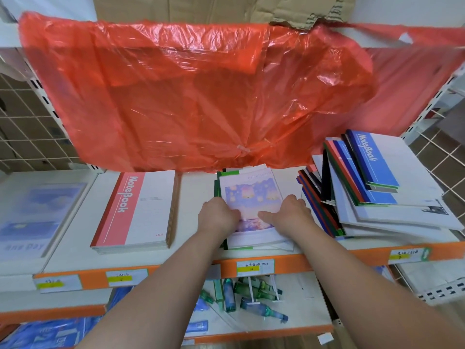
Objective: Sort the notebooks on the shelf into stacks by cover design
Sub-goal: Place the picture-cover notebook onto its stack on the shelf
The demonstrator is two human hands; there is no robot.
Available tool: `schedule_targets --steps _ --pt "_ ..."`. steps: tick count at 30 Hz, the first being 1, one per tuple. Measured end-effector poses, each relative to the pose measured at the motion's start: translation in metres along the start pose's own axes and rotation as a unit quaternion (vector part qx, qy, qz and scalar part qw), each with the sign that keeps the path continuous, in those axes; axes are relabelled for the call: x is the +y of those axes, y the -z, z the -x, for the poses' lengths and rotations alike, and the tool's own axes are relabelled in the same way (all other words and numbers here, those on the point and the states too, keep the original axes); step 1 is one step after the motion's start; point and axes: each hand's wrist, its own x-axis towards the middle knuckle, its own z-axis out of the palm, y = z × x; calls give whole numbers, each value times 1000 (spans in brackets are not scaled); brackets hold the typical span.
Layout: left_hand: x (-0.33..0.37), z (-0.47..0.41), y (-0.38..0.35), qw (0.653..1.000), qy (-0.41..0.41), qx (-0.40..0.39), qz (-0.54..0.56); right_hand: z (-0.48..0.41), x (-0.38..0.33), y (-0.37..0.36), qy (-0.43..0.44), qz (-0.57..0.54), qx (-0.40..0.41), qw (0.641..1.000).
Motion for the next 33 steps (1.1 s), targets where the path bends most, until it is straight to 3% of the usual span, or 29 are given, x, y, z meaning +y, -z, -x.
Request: schedule_targets --steps 15,19,23,25,33 --pt "3 5 0 982 32 -3 185 9 6 4 43 40 85 995" --pt "7 10 -1 958 29 15 286 11 6 6 53 -22 99 993" --pt "10 16 -1 926 36 -16 375 16 3 12 45 -157 80 983" --pt "8 17 1 920 43 -16 389 16 5 12 57 -204 64 975" --pt "-2 29 14 930 31 -14 366 26 4 4 93 -218 31 971"
